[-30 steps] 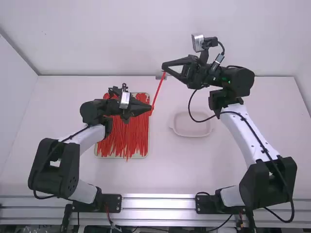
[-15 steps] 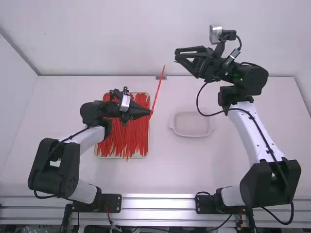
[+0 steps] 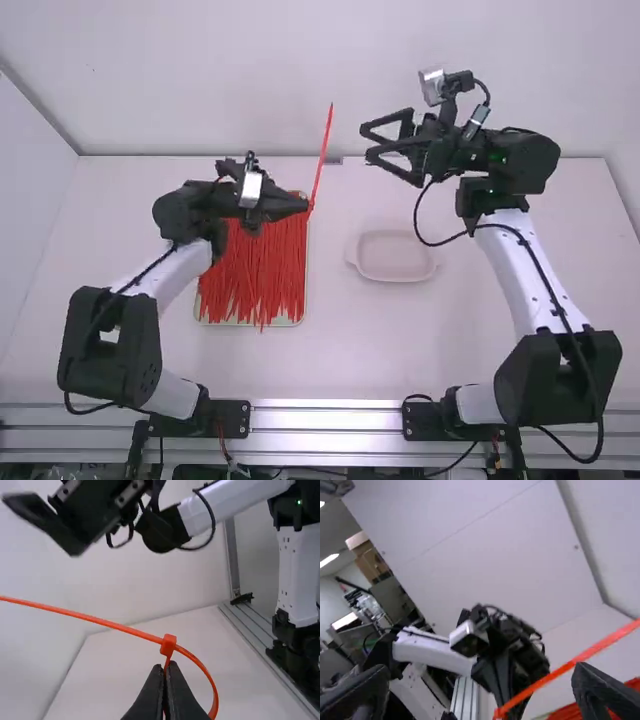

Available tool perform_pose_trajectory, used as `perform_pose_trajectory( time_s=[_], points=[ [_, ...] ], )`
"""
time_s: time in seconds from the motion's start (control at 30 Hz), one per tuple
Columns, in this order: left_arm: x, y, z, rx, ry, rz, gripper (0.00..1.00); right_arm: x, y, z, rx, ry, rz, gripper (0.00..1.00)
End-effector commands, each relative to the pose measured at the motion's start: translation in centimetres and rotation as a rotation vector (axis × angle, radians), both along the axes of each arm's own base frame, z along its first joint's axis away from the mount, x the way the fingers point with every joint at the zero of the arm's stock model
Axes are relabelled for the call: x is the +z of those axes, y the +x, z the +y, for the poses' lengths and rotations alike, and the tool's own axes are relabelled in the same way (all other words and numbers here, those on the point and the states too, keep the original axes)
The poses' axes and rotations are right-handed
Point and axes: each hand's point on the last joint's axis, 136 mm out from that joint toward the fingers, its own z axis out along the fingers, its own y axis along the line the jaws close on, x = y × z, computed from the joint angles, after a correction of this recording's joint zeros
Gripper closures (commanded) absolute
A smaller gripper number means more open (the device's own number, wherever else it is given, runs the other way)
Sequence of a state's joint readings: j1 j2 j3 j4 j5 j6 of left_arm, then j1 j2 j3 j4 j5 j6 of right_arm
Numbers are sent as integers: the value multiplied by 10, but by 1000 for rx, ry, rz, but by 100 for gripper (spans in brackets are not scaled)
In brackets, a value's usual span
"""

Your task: Fasten the cable tie

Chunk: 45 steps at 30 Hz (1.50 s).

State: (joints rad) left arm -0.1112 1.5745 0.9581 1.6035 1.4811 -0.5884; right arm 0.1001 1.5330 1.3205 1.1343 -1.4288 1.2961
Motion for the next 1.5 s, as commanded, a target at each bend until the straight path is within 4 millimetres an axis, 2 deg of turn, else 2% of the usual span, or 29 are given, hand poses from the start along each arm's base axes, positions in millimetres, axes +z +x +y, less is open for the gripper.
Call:
perform_pose_trajectory(
  time_s=[0.0,0.07,0.2,0.5,0.77,1.13,1.23,1.37,1.4,1.47],
  points=[
    [20,1,2,2,-3,-18,98,-8,-12,6,42,-24,-16,2],
    [33,1,2,-1,-6,-39,98,-18,-10,12,42,-9,-2,1],
    [46,0,2,-5,-6,-43,98,-29,-6,19,23,17,6,2],
    [53,-3,2,-13,3,-68,98,-55,2,42,-44,92,36,2],
    [52,-2,2,-13,5,-62,98,-47,10,53,-100,167,131,1],
    [51,-2,2,-11,3,-67,98,-35,-9,71,-52,211,75,15],
    [51,-2,2,-12,2,-71,98,-34,-14,75,-37,213,68,23],
    [51,-2,2,-12,3,-68,98,-34,-14,74,-37,211,67,41],
    [51,-2,2,-12,3,-67,98,-34,-14,74,-38,212,67,51],
    [51,-2,2,-12,3,-66,98,-34,-14,74,-37,211,66,79]
  ],
)
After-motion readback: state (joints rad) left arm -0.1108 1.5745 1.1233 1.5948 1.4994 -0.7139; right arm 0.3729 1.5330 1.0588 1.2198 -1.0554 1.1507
